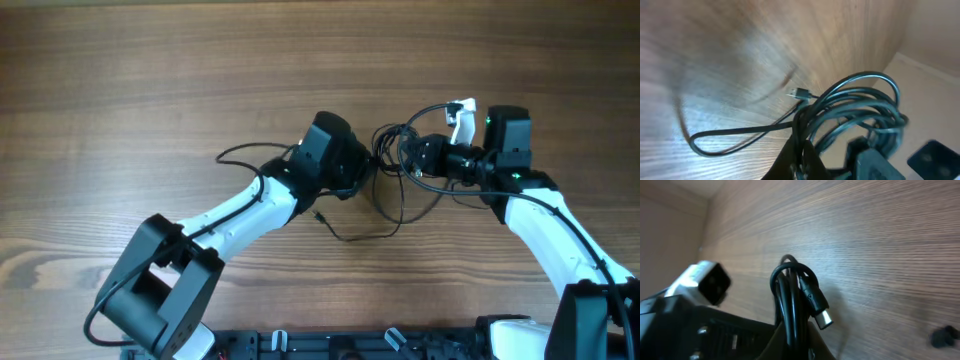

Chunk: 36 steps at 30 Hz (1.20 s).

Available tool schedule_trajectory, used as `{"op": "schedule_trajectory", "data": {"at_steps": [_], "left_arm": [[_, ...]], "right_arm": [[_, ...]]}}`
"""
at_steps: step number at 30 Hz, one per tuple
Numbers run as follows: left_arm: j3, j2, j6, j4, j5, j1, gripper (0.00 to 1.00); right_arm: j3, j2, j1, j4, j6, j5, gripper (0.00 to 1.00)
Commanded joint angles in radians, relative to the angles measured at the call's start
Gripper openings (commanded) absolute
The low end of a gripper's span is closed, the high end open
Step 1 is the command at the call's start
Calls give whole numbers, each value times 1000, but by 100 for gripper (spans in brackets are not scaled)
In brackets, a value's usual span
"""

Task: Untangle cables

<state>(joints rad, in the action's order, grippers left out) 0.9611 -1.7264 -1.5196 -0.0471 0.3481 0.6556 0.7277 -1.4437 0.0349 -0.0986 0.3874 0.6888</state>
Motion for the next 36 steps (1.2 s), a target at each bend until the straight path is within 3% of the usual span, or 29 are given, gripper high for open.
{"op": "schedule_trajectory", "data": {"at_steps": [1, 3, 8, 11, 13, 16, 17, 20, 22, 23, 25, 29, 31, 33, 36], "left_arm": [[8, 8, 187, -18, 89, -36, 4], [8, 45, 260, -18, 207, -124, 4], [8, 102, 286, -17, 379, -339, 4], [8, 102, 338, 28, 393, -411, 4], [8, 102, 338, 79, 393, -415, 32], [8, 102, 338, 85, 367, -327, 100], [8, 102, 391, 79, 334, -289, 83], [8, 107, 966, 65, 336, -194, 80], [8, 107, 1202, 179, 169, -130, 59], [8, 107, 1284, 238, 35, -101, 56], [8, 107, 1436, 270, -116, -49, 66], [8, 111, 1729, 202, -126, 0, 68], [8, 139, 1815, 151, -137, 4, 60], [8, 164, 1830, 145, -204, 6, 49], [8, 163, 1831, 157, -266, 45, 54]], "right_arm": [[4, -6, 5, -50, 39, -212, 4], [4, -6, 5, -82, 23, -266, 4], [4, -6, 5, -83, 20, -266, 4], [4, -6, 5, -83, 25, -262, 4], [4, -6, 5, -82, 31, -244, 4], [4, -6, 5, -64, -25, -120, 4], [4, -6, 5, -52, -89, -40, 4], [4, -6, 5, -43, -122, 55, 4], [4, -6, 4, -45, -116, 100, 4], [4, -6, 4, -45, -101, 99, 4], [4, -6, 4, -44, -96, 99, 4], [4, -6, 4, -53, -96, 99, 4], [4, -6, 4, -74, -96, 98, 4], [4, -6, 4, -80, -96, 98, 4], [4, -6, 4, -79, -97, 98, 4]]}}
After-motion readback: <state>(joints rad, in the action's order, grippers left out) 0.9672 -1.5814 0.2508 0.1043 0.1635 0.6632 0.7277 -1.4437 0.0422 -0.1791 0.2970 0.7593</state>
